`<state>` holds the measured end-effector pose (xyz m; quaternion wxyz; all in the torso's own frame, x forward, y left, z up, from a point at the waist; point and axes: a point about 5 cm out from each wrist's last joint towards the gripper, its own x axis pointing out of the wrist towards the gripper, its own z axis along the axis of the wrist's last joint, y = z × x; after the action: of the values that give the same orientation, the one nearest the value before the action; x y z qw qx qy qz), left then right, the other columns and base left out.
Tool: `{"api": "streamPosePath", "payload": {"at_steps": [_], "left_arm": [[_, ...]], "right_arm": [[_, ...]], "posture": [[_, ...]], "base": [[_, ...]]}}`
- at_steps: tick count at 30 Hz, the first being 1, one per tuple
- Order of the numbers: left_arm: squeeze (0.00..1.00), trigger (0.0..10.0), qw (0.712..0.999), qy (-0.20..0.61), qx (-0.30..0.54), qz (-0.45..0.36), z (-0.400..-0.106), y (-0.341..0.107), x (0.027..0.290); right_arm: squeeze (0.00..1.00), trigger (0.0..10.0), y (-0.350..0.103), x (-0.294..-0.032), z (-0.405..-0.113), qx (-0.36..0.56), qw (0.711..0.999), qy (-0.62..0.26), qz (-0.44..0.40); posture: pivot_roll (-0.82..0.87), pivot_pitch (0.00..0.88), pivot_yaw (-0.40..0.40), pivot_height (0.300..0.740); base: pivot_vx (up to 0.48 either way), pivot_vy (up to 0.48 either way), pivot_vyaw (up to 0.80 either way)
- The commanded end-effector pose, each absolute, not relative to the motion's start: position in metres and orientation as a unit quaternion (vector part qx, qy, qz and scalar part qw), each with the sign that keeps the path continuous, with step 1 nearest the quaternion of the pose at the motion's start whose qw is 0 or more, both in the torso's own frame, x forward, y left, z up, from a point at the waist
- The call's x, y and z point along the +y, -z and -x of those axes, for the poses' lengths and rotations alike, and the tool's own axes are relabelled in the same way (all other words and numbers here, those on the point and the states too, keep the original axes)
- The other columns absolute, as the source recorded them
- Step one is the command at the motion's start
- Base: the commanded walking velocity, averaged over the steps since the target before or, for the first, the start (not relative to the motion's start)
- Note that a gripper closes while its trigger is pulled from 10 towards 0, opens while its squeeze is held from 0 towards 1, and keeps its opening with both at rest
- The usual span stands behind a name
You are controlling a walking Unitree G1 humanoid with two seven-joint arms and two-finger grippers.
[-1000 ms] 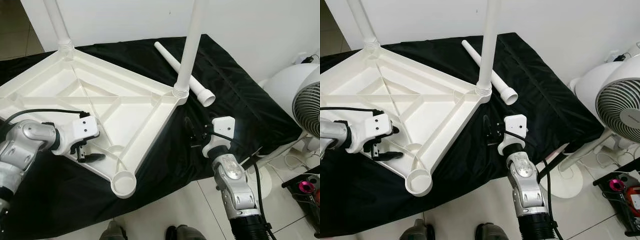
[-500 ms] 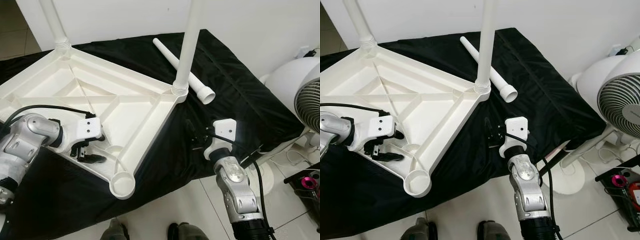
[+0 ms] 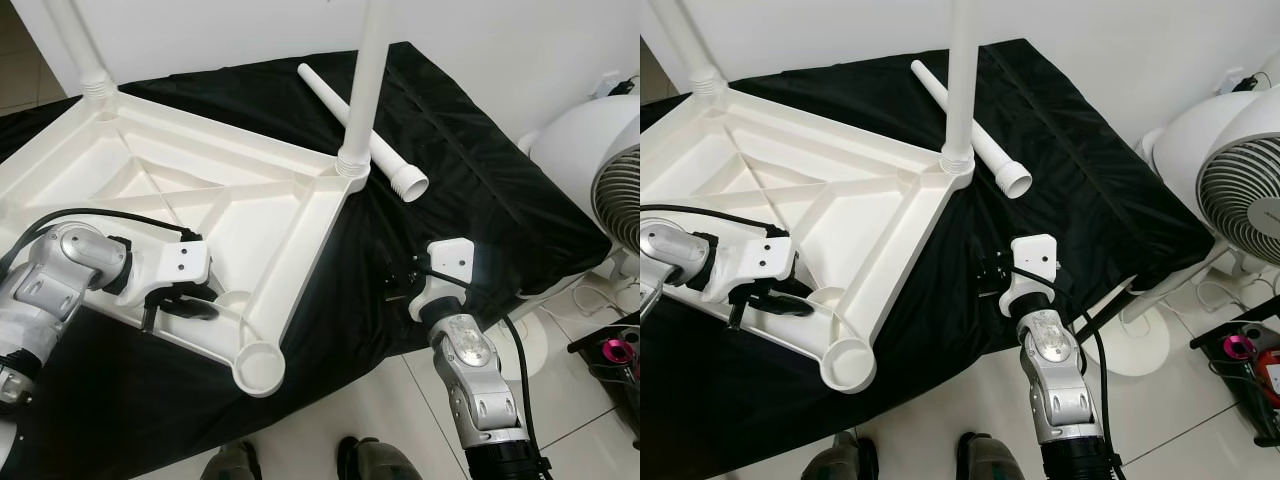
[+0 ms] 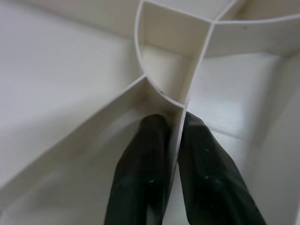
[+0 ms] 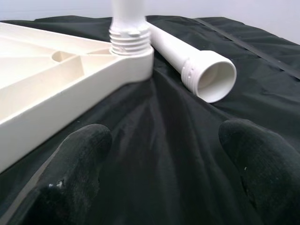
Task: Building children table
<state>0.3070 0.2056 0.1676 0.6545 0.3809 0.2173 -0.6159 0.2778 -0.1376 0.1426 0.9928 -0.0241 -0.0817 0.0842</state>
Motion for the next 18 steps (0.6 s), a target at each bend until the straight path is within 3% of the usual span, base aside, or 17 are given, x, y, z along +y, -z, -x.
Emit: {"api": "streamPosePath", "payload": {"at_steps": [1, 5, 8, 13, 18], "left_arm": [[0.00, 0.0, 0.674, 0.599, 0.234, -0.363, -0.307, -0.161, 0.214], [0.00, 0.0, 0.691, 0.593, 0.221, -0.350, -0.305, -0.160, 0.211], [0.00, 0.0, 0.726, 0.566, 0.200, -0.335, -0.306, -0.160, 0.208], [0.00, 0.0, 0.756, 0.541, 0.174, -0.325, -0.310, -0.162, 0.204], [0.00, 0.0, 0.768, 0.531, 0.161, -0.320, -0.312, -0.163, 0.200]], "right_arm": [[0.00, 10.0, -0.140, -0.138, -0.275, -0.074, 0.994, -0.080, 0.026], [0.00, 10.0, -0.141, -0.137, -0.275, -0.074, 0.994, -0.079, 0.024], [0.00, 10.0, -0.141, -0.136, -0.276, -0.076, 0.994, -0.078, 0.021], [0.00, 10.0, -0.141, -0.136, -0.276, -0.076, 0.994, -0.076, 0.020], [0.00, 10.0, -0.141, -0.136, -0.276, -0.076, 0.994, -0.076, 0.020]], "posture": [[-0.10, 0.180, 0.031, 0.740], [-0.10, 0.178, 0.032, 0.740], [-0.10, 0.179, 0.035, 0.740], [-0.09, 0.178, 0.033, 0.740], [-0.10, 0.177, 0.031, 0.740]], "base": [[0.000, 0.000, 0.00], [0.000, 0.000, 0.00], [0.000, 0.000, 0.00], [0.000, 0.000, 0.00], [0.000, 0.000, 0.00]]}}
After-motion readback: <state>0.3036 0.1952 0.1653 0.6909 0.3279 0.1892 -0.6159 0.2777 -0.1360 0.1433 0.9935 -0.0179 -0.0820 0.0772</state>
